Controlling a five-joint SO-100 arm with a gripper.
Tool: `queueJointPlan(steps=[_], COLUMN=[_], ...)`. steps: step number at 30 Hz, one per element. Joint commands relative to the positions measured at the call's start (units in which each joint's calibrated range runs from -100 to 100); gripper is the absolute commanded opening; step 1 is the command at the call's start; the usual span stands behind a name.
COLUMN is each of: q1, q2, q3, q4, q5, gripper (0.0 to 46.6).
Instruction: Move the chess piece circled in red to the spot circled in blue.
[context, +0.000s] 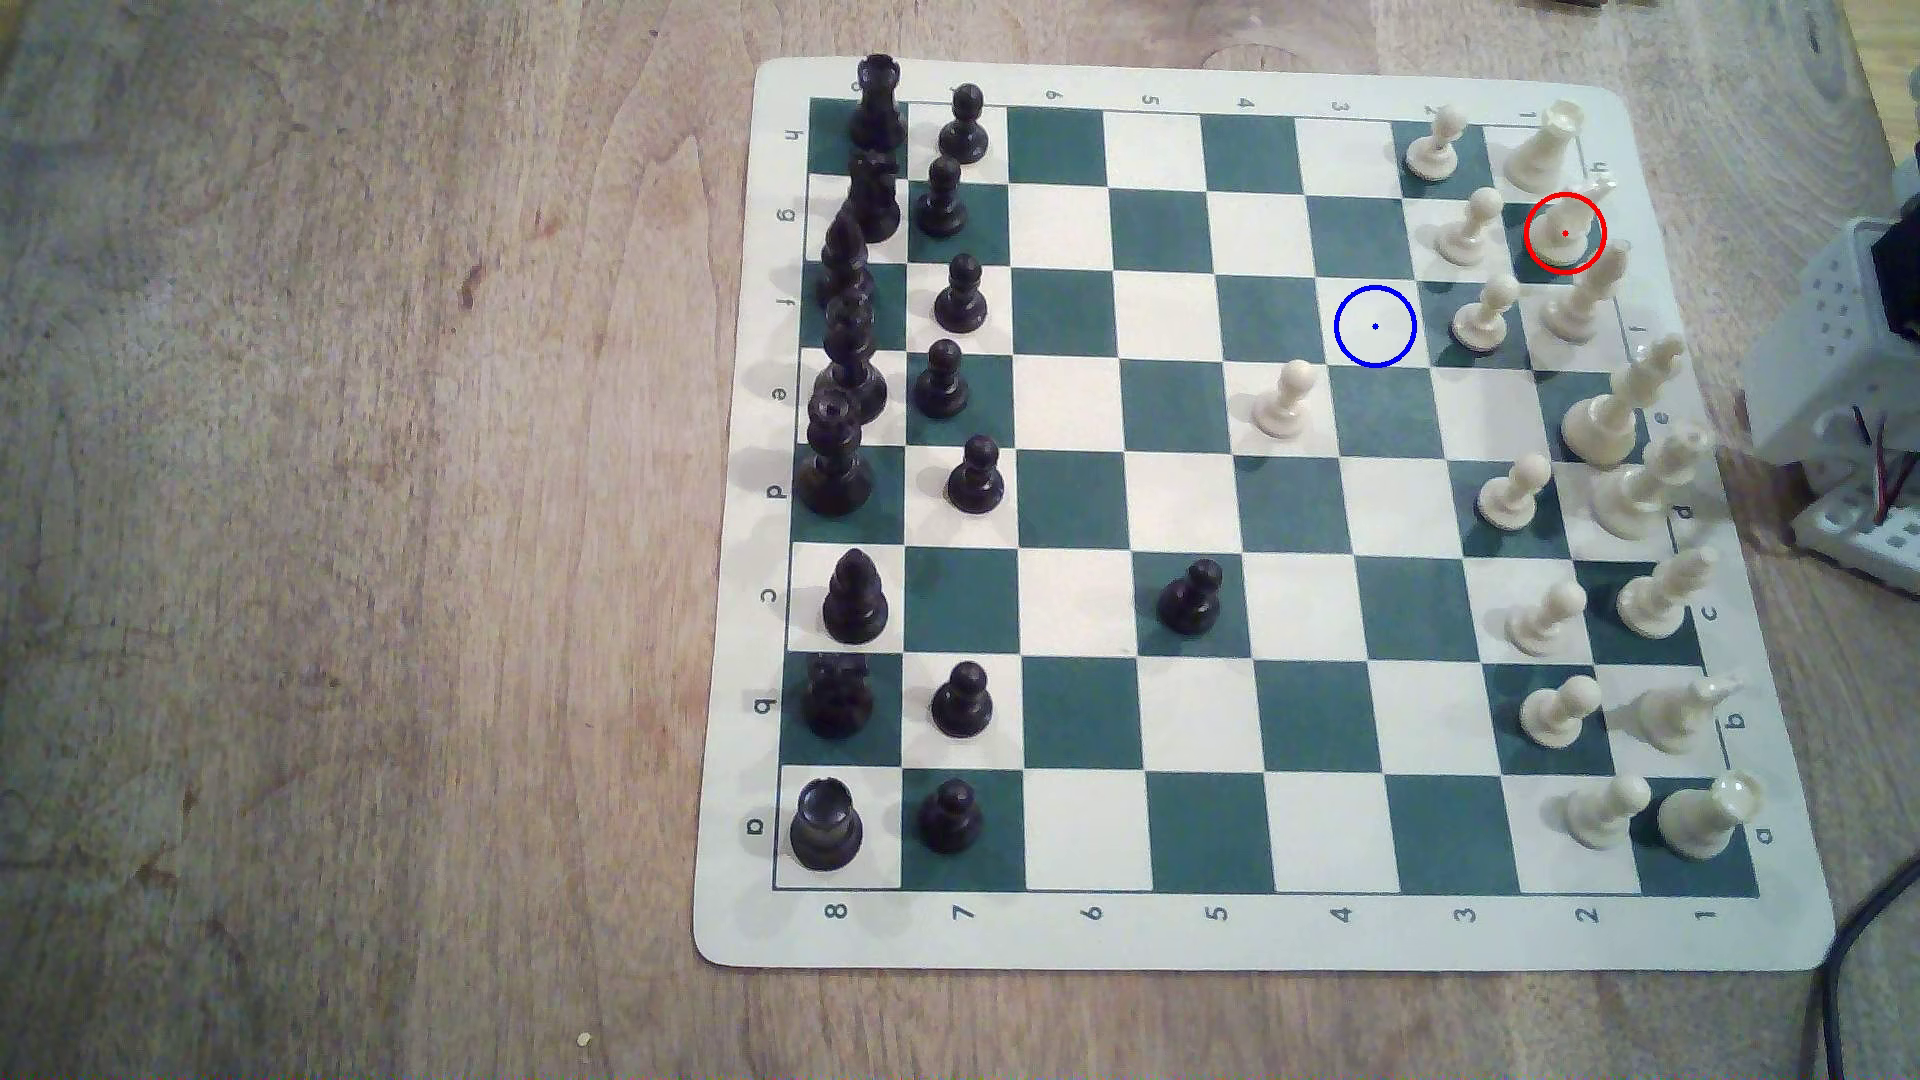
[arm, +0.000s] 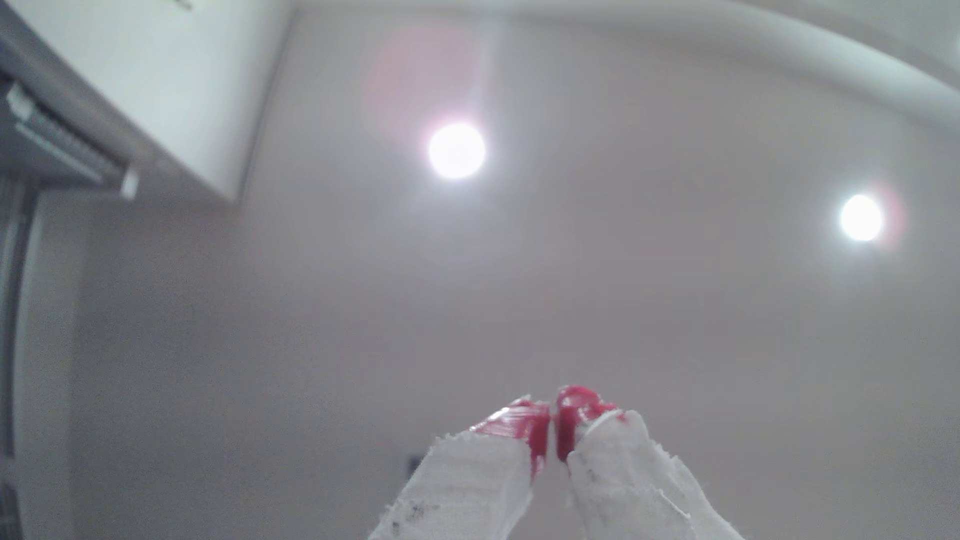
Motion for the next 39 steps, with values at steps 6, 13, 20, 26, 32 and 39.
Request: queueJointPlan(steps=[6,13,20,26,32,39], q1=[0.9,0.6,1.0,2.8,4.0,9.5], q2=[0.1,0.1,0.1,0.1,0.1,0.2], q3=[-0.5,-11.7,-27.3,-34.8,-36.8,-48.1], q4=[9.7,30.1,50.3,65.3,81.7,121.6], q5=[0.2,0.2,-0.9,-2.3,-2.3,-2.8], gripper=[0.9,0.9,0.5,0.2,0.2,0.2])
